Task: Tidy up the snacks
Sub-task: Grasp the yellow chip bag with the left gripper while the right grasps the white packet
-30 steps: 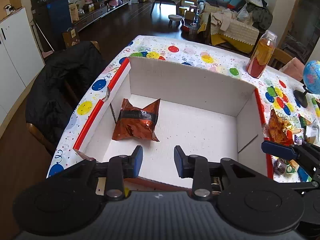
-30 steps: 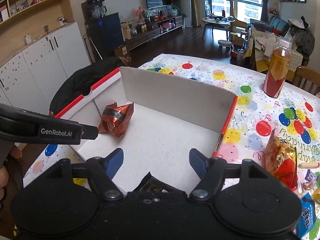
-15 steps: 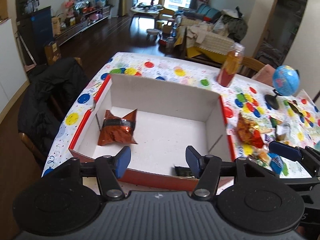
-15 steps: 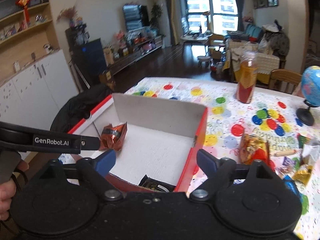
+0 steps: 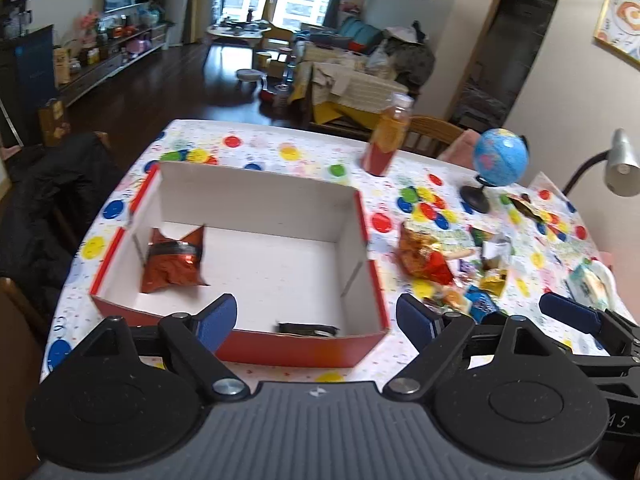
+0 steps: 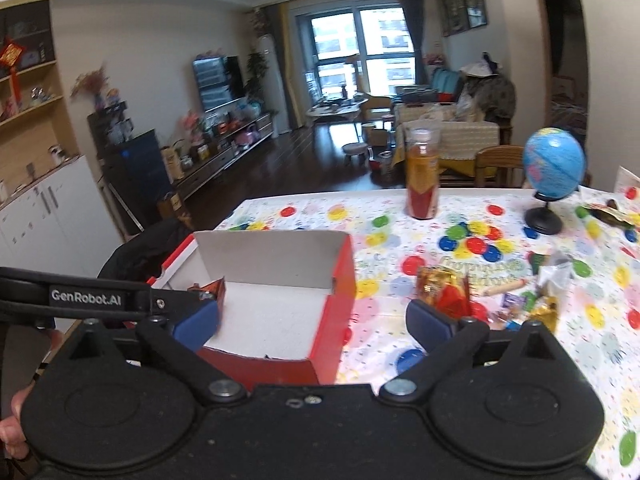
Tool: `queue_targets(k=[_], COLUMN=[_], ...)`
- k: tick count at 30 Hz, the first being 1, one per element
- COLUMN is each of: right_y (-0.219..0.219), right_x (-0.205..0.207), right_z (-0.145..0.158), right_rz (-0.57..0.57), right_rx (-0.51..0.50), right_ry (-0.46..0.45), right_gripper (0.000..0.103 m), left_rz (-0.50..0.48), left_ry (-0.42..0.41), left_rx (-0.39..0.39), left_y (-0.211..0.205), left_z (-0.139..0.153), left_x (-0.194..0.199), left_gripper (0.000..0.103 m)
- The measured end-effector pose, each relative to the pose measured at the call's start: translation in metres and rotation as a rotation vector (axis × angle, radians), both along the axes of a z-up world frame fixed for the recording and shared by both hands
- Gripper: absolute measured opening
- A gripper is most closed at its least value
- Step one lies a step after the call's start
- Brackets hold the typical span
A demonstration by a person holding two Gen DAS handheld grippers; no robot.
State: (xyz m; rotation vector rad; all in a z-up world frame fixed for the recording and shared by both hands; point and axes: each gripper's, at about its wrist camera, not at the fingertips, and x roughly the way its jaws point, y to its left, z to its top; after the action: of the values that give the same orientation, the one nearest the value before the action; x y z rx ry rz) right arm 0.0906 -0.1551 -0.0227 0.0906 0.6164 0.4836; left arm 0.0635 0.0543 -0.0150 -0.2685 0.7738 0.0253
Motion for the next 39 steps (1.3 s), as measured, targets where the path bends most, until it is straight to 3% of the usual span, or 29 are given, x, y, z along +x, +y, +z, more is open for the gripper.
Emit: queue_targets(k=[5, 20, 29, 39], right_y=[-0.023, -0.111, -0.156, -0.186], right_x=[-0.001, 0.04, 0.104, 0.182], right_z=[-0.001, -0.024, -0.04, -0.078], right_rz=[-0.069, -0.218, -0.27, -0.302], right_rx=[-0.003, -0.034, -0.075, -0.099], right_ry=[0.002, 0.043, 0.061, 0.133], right_gripper=[0.102, 0.102, 0.101, 0.099], left_rz=[-0.027, -0.077, -0.074, -0.07], left_ry=[-0.016, 0.029, 0.09, 0.184], left_rx=[-0.017, 0.017, 0.061, 0.143], left_y=[-0.014, -0.092, -0.141, -0.186], left_z=[0.001, -0.009, -0.027, -0.062], left_x=[0.003, 0.069, 0.139, 0.213], left_gripper=[0.103, 0.103, 0.103, 0.103])
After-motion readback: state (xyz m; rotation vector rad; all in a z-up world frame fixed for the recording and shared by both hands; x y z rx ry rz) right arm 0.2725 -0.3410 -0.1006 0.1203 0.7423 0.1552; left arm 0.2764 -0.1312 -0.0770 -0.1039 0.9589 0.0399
